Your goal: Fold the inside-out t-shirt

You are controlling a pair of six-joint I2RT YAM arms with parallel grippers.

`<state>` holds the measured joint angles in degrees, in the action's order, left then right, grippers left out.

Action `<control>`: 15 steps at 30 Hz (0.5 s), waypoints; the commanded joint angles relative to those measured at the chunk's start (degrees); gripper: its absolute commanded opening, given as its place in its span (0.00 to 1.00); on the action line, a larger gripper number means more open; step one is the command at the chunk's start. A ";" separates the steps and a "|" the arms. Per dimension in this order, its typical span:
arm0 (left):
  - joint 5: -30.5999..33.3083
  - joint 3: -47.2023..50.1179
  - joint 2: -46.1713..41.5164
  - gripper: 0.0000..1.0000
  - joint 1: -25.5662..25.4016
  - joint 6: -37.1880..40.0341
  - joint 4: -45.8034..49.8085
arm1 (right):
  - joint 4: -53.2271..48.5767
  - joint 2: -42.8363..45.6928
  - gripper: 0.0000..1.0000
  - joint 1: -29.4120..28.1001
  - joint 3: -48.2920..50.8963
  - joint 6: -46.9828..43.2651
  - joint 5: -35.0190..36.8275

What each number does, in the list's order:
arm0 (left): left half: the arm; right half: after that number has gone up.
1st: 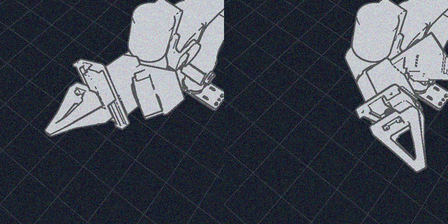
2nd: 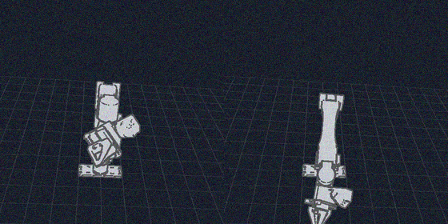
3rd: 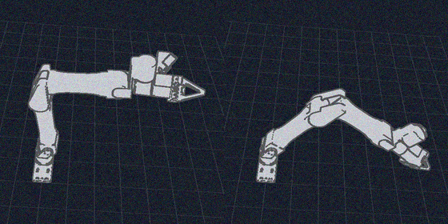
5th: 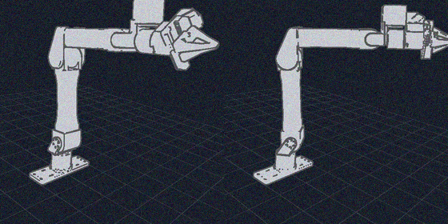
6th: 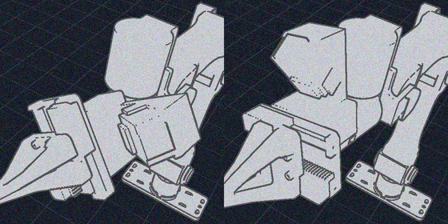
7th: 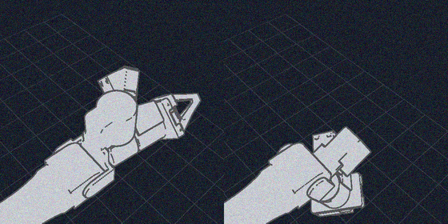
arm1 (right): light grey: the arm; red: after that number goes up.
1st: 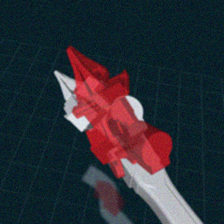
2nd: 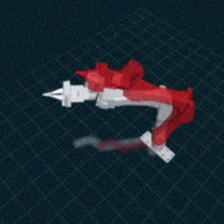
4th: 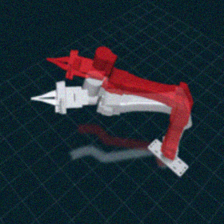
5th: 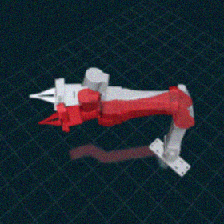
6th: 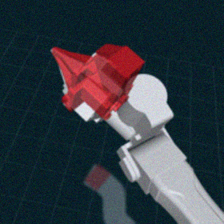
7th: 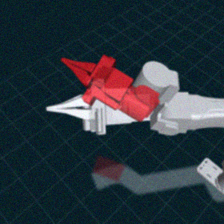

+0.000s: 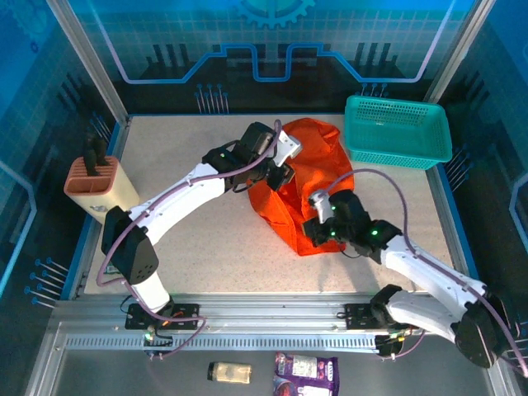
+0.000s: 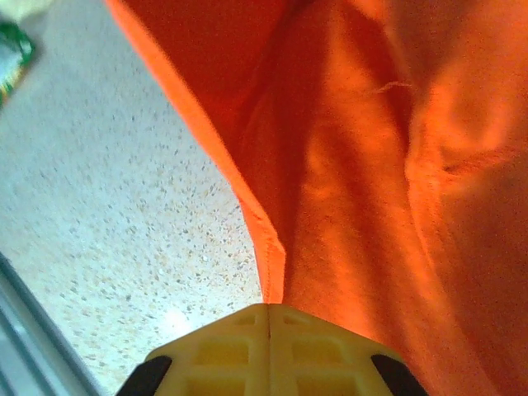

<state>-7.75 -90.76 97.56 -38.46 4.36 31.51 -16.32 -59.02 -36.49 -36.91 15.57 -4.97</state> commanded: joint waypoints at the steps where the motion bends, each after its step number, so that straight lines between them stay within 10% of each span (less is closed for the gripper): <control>1: -3.54 -1.83 -1.55 0.00 0.05 -0.28 3.54 | 13.37 -4.20 0.04 -2.00 1.73 -7.62 5.93; 15: -5.72 0.09 -5.48 0.00 0.07 -0.49 4.77 | 34.04 -24.94 0.04 0.60 -2.76 -3.94 20.19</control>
<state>-11.88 -90.76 93.47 -38.46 4.40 34.92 11.40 -82.56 -37.85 -36.86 8.14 6.61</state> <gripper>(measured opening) 0.057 0.063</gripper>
